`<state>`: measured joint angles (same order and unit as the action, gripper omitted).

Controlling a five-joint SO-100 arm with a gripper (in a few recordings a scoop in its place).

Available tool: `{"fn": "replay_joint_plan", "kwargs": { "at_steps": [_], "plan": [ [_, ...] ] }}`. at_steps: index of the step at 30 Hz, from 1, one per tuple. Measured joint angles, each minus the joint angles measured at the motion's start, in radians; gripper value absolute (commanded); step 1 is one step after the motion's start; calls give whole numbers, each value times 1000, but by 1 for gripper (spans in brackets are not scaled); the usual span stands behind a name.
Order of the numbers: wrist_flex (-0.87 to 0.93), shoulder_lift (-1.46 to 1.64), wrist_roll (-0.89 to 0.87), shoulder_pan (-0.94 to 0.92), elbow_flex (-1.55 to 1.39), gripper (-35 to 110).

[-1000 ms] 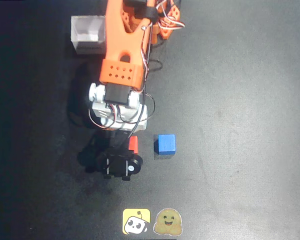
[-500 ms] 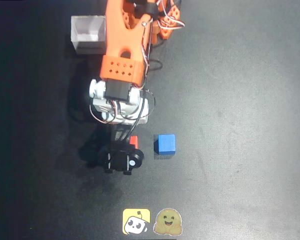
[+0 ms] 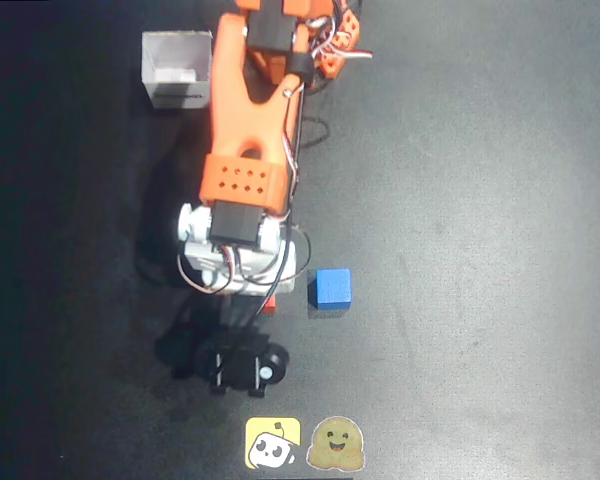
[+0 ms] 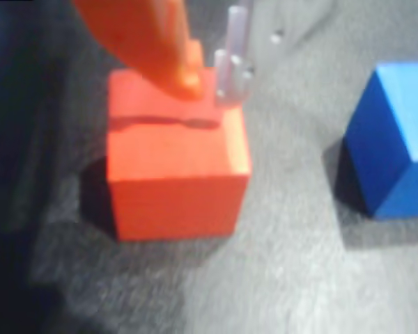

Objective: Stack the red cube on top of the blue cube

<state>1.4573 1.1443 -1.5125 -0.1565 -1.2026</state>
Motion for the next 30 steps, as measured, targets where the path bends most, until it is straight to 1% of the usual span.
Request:
{"fn": "replay_joint_plan", "kwargs": {
  "at_steps": [1,3,7,12,22,30],
  "plan": [
    [3,-8,-6,2,11,1],
    [3,-12,-6,9,23,8],
    [3,-20,-11,15,40,15],
    [3,-32,-17,17,44,16],
    [3,-55,-12,49,44,21],
    [-64,-71,-15,46,15,21]
  ]
}}
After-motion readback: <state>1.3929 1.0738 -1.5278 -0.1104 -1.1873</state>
